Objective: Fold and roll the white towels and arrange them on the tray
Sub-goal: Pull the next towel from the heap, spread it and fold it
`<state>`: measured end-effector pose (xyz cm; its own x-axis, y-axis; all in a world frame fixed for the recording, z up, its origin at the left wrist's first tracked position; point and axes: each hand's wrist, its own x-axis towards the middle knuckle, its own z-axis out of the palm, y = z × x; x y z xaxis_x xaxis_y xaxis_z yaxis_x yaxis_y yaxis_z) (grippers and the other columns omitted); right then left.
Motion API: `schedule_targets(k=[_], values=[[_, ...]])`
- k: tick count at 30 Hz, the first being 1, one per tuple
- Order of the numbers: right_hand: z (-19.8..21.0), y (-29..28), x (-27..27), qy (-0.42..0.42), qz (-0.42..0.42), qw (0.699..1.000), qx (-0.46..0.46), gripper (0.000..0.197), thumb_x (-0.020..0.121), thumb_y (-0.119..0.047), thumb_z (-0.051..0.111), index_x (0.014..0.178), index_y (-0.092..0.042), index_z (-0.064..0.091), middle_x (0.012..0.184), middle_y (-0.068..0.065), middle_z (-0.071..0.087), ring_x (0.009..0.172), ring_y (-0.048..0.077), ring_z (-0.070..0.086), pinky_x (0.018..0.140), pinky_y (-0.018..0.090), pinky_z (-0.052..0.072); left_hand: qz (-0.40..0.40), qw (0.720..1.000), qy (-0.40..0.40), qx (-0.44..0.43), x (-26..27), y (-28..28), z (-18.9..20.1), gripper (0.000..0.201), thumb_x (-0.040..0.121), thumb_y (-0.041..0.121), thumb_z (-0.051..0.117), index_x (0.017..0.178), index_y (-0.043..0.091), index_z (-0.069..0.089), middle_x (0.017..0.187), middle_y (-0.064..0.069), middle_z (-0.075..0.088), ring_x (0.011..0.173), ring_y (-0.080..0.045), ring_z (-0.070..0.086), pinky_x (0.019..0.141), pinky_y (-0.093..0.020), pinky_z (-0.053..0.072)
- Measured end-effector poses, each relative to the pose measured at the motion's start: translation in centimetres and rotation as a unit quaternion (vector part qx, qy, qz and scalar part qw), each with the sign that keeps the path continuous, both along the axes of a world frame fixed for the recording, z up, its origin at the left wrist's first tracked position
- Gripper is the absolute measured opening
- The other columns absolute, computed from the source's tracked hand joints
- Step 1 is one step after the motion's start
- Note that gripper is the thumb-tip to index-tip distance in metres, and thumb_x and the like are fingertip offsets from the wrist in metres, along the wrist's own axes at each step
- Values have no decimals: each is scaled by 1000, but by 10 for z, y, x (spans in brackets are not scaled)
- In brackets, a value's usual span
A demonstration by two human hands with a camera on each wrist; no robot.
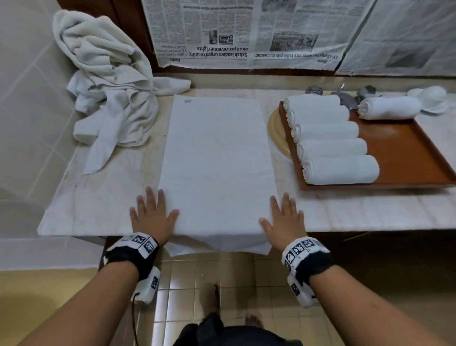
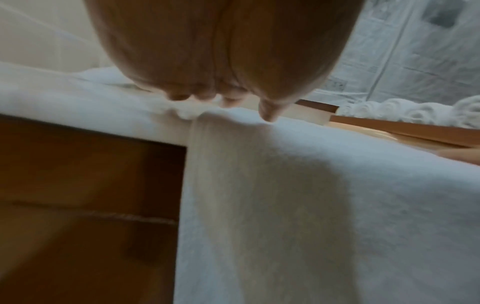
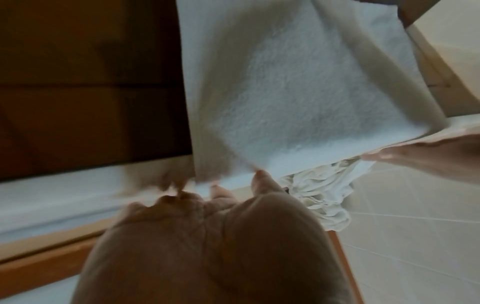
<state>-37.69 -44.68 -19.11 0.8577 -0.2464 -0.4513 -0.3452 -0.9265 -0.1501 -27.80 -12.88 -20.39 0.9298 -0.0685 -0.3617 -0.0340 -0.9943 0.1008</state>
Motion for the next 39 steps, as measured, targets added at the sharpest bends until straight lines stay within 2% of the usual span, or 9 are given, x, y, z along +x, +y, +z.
schedule_targets(k=[3, 6, 14, 17, 21, 28, 32, 35, 39], values=[[8, 23, -1, -32, 72, 996, 52, 74, 103, -49, 35, 158, -25, -8, 160, 7, -29, 150, 28, -20, 123, 50, -3, -113, 990, -42, -67, -16, -40, 9, 76, 98, 60, 26, 157, 23, -4, 162, -9, -20, 151, -32, -10, 119, -51, 6], [3, 36, -12, -6, 185, 980, 80, 71, 103, -49, 36, 158, -33, -7, 157, -3, -33, 149, 20, -24, 123, 49, -7, -221, 965, 61, -128, -37, -65, 6, 103, 71, 90, -4, 156, 33, 3, 157, 4, -24, 150, -25, -14, 120, -49, 5], [17, -38, -18, -67, 10, 998, 15, 65, 102, -45, 40, 158, -21, 17, 167, 8, 2, 151, 26, 17, 122, 41, 20, 60, 998, 24, -3, -20, -5, 8, 69, 102, 51, 30, 158, 23, 1, 164, -7, -12, 151, -32, -1, 119, -54, 10], [20, -10, -8, -77, 59, 994, 49, 71, 102, -44, 42, 159, -23, 7, 166, 7, -10, 153, 25, -2, 124, 44, 10, -63, 996, -32, -49, -30, -42, 18, 71, 102, 50, 29, 157, 21, -5, 162, -10, -18, 151, -32, -6, 118, -52, 9], [6, 19, -7, -11, 214, 974, 78, 74, 101, -48, 42, 158, -34, -3, 161, -2, -27, 151, 20, -19, 122, 45, -5, -185, 973, 98, -99, -44, -72, 11, 62, 104, 49, 29, 156, 33, -1, 160, 1, -25, 150, -24, -18, 119, -48, -2], [5, -32, 3, 14, 39, 999, 10, 86, 96, -68, 33, 158, -26, -9, 162, 6, -25, 152, 26, -15, 122, 52, 0, 121, 992, 24, -20, -21, 18, -4, 77, 98, 61, 28, 157, 25, -5, 160, -10, -25, 150, -35, -8, 119, -55, 8], [11, 23, 14, -28, 148, 987, 59, 80, 100, -59, 36, 158, -26, -7, 161, 4, -29, 150, 25, -20, 121, 46, -4, 0, 998, -20, -67, -16, -25, 7, 93, 80, 72, 8, 154, 17, -9, 160, -11, -24, 150, -32, -7, 116, -55, 13], [3, 37, 18, 12, 213, 974, 72, 74, 101, -56, 35, 158, -32, -5, 159, -3, -30, 151, 21, -19, 121, 45, -6, -148, 982, 58, -97, -16, -48, 5, 77, 94, 63, 17, 155, 25, -11, 157, 0, -30, 149, -24, -16, 119, -49, 4], [-1, -11, 30, 32, 71, 997, 18, 74, 100, -58, 31, 157, -34, -10, 161, -1, -28, 152, 23, -14, 122, 51, 1, -80, 994, 75, -17, 14, 13, -8, 67, 103, 51, 27, 156, 32, -8, 161, -1, -24, 151, -26, -10, 120, -49, 7]])
